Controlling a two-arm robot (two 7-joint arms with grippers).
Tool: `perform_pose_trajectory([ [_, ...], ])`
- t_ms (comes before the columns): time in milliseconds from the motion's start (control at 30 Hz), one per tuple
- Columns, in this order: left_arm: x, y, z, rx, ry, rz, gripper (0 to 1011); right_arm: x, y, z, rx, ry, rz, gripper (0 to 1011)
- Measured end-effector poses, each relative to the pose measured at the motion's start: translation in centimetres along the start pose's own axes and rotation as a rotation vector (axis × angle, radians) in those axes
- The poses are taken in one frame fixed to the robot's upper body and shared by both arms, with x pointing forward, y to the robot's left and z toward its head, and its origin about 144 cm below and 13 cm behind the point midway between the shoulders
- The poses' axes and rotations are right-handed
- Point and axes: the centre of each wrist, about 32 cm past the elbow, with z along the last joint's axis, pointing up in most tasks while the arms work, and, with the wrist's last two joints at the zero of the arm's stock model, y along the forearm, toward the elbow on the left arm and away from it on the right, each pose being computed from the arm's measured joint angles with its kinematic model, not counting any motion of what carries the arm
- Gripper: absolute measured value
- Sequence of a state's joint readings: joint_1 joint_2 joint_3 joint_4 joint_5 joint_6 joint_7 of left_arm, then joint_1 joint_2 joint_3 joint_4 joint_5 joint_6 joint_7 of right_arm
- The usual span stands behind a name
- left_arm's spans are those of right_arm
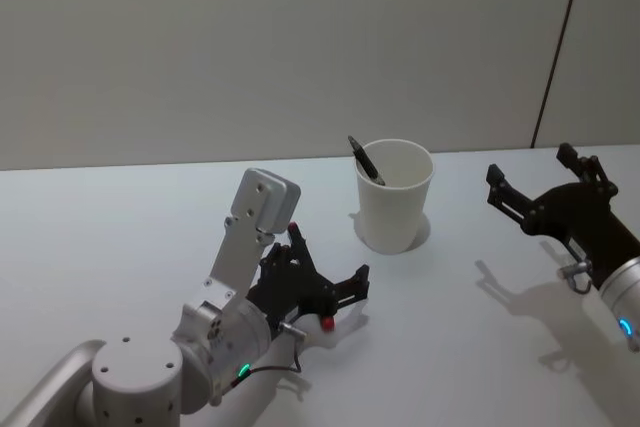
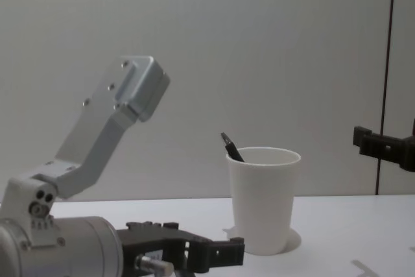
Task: Place the pen into the pen holder.
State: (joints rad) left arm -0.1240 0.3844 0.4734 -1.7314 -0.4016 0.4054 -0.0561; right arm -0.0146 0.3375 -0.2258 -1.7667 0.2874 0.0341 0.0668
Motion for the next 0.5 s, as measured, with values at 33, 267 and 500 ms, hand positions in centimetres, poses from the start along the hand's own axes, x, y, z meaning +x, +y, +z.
perform_pose_trajectory([
  [33, -0.07, -0.06, -0.04, 0.007, 0.006, 0.007, 1001, 0.0, 0.0, 0.0, 0.0, 0.0, 0.0, 1001],
  [267, -0.35, -0.25, -0.17, 0.032, 0.026, 0.034, 1001, 0.0, 0.0, 0.0, 0.0, 0.0, 0.0, 1001],
  [500, -0.58, -0.4, -0.34, 0.053, 0.041, 0.065, 1001, 0.0, 0.0, 0.0, 0.0, 0.0, 0.0, 1001],
])
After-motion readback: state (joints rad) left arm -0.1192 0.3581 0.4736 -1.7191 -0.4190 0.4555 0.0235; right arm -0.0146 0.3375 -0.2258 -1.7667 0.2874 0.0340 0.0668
